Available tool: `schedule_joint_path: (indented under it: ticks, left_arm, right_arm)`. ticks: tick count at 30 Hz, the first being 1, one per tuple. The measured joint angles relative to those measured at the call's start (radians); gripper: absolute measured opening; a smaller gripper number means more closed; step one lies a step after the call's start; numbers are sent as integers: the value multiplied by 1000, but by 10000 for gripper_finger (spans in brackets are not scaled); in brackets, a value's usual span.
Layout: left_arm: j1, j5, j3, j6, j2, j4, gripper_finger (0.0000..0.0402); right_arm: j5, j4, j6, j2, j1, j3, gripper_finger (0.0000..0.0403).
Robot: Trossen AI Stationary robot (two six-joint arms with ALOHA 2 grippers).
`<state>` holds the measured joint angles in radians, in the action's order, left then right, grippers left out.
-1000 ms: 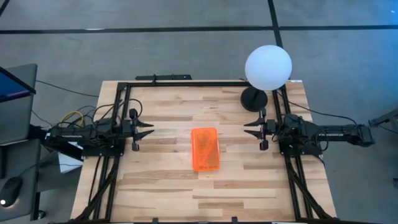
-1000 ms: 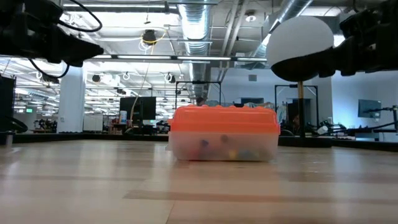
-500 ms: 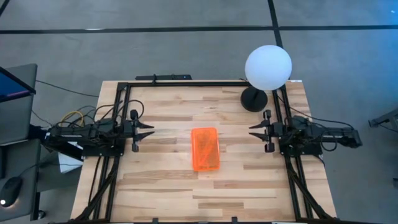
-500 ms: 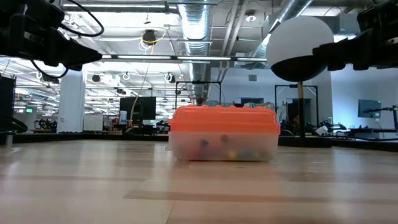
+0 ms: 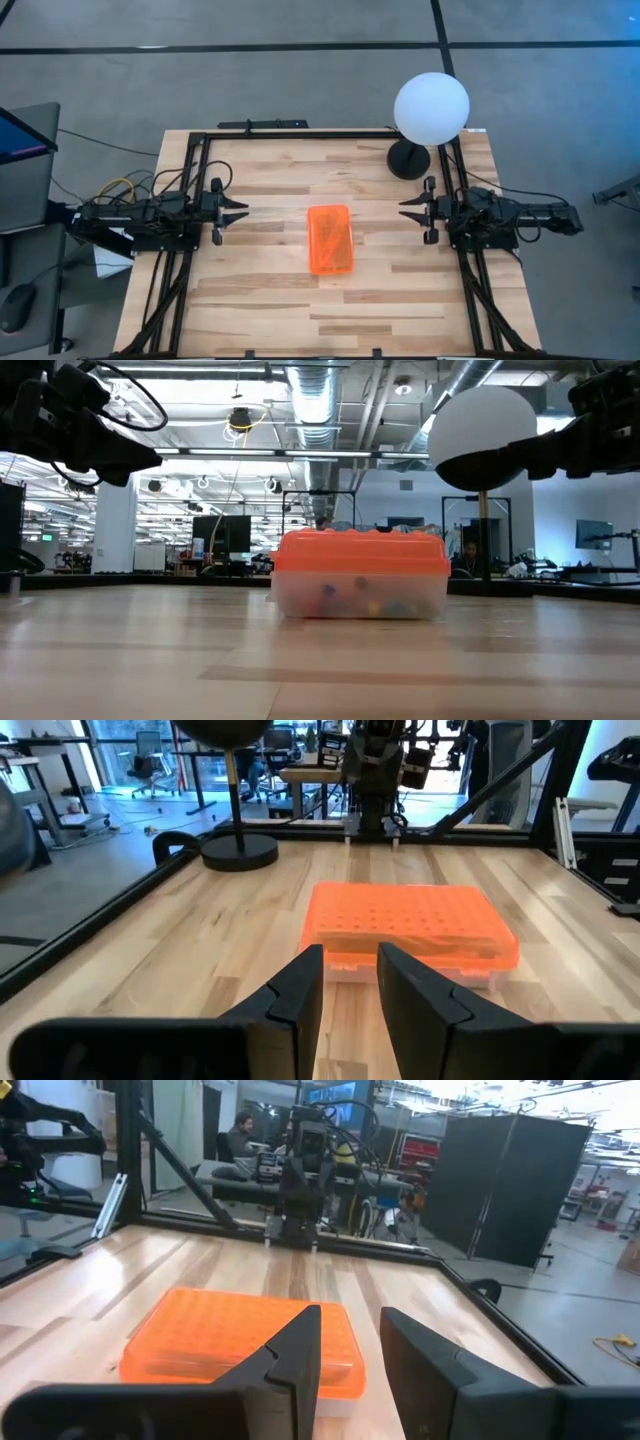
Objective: Pick & place school supplies into a supply box
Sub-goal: Return to Home Position
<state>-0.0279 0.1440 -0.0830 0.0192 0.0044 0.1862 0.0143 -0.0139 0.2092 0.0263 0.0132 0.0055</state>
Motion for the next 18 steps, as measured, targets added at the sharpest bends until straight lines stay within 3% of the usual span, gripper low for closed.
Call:
schedule_joint_path:
  ticks: [18]
  left_arm:
    - [0,0,0,-20,0,7,93]
  right_arm:
    - [0,0,0,-1,0,0,102]
